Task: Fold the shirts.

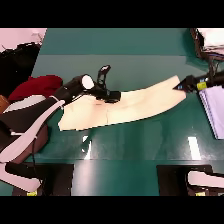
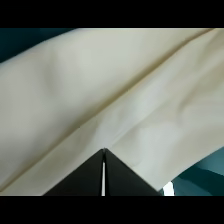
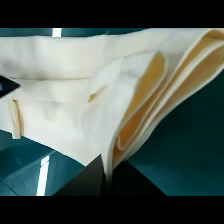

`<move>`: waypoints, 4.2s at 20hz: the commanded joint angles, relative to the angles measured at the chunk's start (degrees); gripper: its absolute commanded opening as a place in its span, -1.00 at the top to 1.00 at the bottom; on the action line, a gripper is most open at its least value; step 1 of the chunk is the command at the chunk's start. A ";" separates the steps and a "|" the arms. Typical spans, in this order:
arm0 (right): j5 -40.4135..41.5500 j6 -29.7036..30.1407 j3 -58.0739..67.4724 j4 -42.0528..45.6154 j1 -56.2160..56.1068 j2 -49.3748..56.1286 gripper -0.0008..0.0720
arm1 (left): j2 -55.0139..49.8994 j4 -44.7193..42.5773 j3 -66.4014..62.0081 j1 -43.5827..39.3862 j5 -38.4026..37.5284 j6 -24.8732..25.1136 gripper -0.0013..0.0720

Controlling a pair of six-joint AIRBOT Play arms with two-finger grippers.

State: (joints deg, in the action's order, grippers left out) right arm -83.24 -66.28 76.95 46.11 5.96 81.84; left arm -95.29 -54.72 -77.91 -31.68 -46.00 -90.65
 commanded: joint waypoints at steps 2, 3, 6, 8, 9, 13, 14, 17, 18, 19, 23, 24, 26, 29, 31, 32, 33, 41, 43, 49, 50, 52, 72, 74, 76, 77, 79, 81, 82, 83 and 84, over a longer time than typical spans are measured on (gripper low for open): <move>-0.33 -5.57 10.16 -0.22 -7.96 -4.17 0.94 | -4.13 0.92 -2.40 -2.27 -0.04 0.00 0.90; -0.33 -6.08 12.11 -0.44 -9.68 -4.17 0.94 | -4.59 0.96 -2.40 -2.27 -0.11 0.00 0.90; 1.05 -6.60 16.15 -4.70 -13.62 -4.15 0.94 | -5.20 0.98 -2.40 -2.27 -0.20 0.00 0.90; 2.21 -7.02 16.98 -6.67 -15.78 -4.13 0.94 | -5.20 0.98 -2.40 -2.27 0.63 0.00 0.90; 2.73 -7.02 16.96 -7.65 -16.90 -4.11 0.94 | -5.20 0.98 -2.40 -2.27 1.03 0.02 0.90; 6.25 -6.97 16.96 -7.61 -22.14 -4.11 0.94 | -4.90 0.55 -3.13 -1.07 0.04 0.57 0.90; 7.41 -6.97 16.96 -7.63 -23.65 -4.11 0.94 | -4.33 -0.50 -3.87 0.07 -1.57 0.63 0.90; 11.30 -6.88 16.96 -7.63 -29.90 -3.32 0.94 | 1.64 -8.00 -6.47 6.08 -6.34 0.61 0.90; 13.09 -6.82 16.96 -7.67 -32.87 -2.47 0.94 | 4.57 -10.47 -7.19 8.68 -7.82 0.63 0.90; 15.30 -5.99 16.96 -8.59 -36.30 -1.20 0.94 | 8.13 -12.83 -7.85 11.74 -9.18 0.63 0.90; 26.10 4.28 17.03 -21.55 -51.08 7.85 0.90 | 22.21 -19.82 -9.35 23.76 -10.60 0.66 0.90; 28.68 7.52 17.53 -22.67 -54.55 10.62 0.44 | 25.16 -21.20 -9.33 26.18 -10.62 0.66 0.90; 29.68 9.90 21.97 -22.10 -60.13 17.27 -0.49 | 29.86 -22.64 -9.33 30.36 -10.71 0.66 0.90; 21.33 8.63 28.35 -21.88 -60.30 23.08 -0.39 | 33.59 -22.67 -9.31 34.21 -11.72 0.66 0.90; 15.30 6.23 28.63 -20.65 -56.33 23.34 -0.20 | 34.01 -22.88 -9.29 34.64 -13.46 0.68 0.90; 12.55 4.46 28.59 -17.97 -53.79 23.12 -0.20 | 33.99 -22.91 -9.22 34.64 -14.53 0.70 0.90; 9.55 1.97 28.22 -14.32 -50.88 22.67 -0.20 | 33.99 -22.84 -9.05 34.64 -15.08 0.68 0.90; 17.73 -6.10 -2.62 -4.87 -25.88 8.57 -0.21 | 33.97 -22.36 -9.05 34.64 -15.45 0.66 0.90; 20.50 -6.08 -7.98 -6.16 -23.28 7.82 -0.56 | 33.97 -21.24 -9.05 34.62 -15.34 0.66 0.90; 22.47 -3.87 -10.84 -14.91 -27.23 14.49 -0.75 | 33.97 -19.56 -9.03 34.16 -14.97 0.63 0.90; 22.77 -3.52 -10.82 -17.11 -28.61 16.02 -0.75 | 33.86 -19.37 -9.03 34.16 -15.04 0.63 0.90; 22.84 -2.75 -9.07 -19.08 -31.65 19.43 -0.75 | 33.86 -18.95 -8.57 34.16 -14.95 0.63 0.90; 21.55 -7.04 12.70 0.63 -8.22 9.92 0.94 | 33.86 -12.50 -4.87 15.67 -7.96 0.63 0.90; 21.70 -7.19 12.70 2.43 1.62 5.86 0.94 | 33.86 -12.50 -4.87 12.79 -5.44 0.59 0.90; 21.81 -7.19 12.70 2.54 11.30 3.21 0.94 | 33.86 -12.52 -4.87 10.40 -5.20 0.59 0.90; 21.79 -7.19 12.70 2.54 16.00 2.51 0.94 | 33.86 -12.52 -4.87 9.40 -5.16 0.57 0.90; 21.66 -7.82 12.70 2.38 23.91 2.25 0.94 | 33.86 -12.55 -4.87 8.02 -4.90 0.57 0.90; 21.16 -9.66 12.70 1.92 29.62 2.99 0.94 | 33.86 -12.39 -4.87 7.72 -4.28 0.02 0.90; 20.76 -10.12 12.70 1.86 31.47 3.54 0.94 | 33.86 -12.50 -4.87 7.74 -3.82 -0.83 0.90; 20.24 -10.21 12.70 1.88 32.85 4.11 0.94 | 33.86 -12.48 -4.87 7.72 -3.39 -0.92 0.90; 20.04 -10.21 12.70 1.84 33.57 4.50 0.94 | 33.86 -12.46 -4.87 7.74 -3.15 -0.92 0.90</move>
State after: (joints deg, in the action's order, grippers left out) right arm -62.37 -75.50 89.58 47.94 33.74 85.69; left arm -61.41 -67.20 -82.78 -23.31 -50.41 -90.80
